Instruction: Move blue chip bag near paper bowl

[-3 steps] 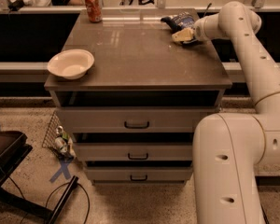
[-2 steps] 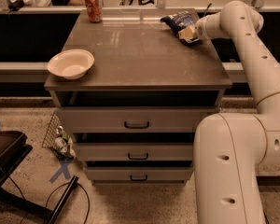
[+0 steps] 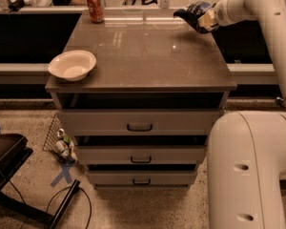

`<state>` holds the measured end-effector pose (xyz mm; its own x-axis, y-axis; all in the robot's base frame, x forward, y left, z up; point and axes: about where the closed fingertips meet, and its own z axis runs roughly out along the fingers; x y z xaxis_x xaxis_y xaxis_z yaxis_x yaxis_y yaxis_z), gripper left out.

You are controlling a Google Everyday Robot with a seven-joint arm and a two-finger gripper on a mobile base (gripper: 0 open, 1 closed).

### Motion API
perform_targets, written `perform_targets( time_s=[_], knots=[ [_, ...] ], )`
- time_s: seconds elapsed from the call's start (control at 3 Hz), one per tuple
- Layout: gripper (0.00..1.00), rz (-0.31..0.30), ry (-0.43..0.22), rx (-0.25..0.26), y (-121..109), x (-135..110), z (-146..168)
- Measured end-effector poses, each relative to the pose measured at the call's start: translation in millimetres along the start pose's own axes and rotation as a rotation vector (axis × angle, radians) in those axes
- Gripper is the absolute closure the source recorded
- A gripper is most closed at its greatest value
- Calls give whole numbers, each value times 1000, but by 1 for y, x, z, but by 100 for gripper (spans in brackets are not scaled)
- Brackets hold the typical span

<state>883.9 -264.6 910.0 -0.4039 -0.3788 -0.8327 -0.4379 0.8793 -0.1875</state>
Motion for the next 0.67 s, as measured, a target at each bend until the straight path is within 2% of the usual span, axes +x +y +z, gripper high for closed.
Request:
perform_targets(
  time_s=[0.33, 0.67],
  knots=[
    [100, -41, 26, -2, 1, -17, -43],
    [100, -60, 49, -46, 16, -24, -74]
  ],
)
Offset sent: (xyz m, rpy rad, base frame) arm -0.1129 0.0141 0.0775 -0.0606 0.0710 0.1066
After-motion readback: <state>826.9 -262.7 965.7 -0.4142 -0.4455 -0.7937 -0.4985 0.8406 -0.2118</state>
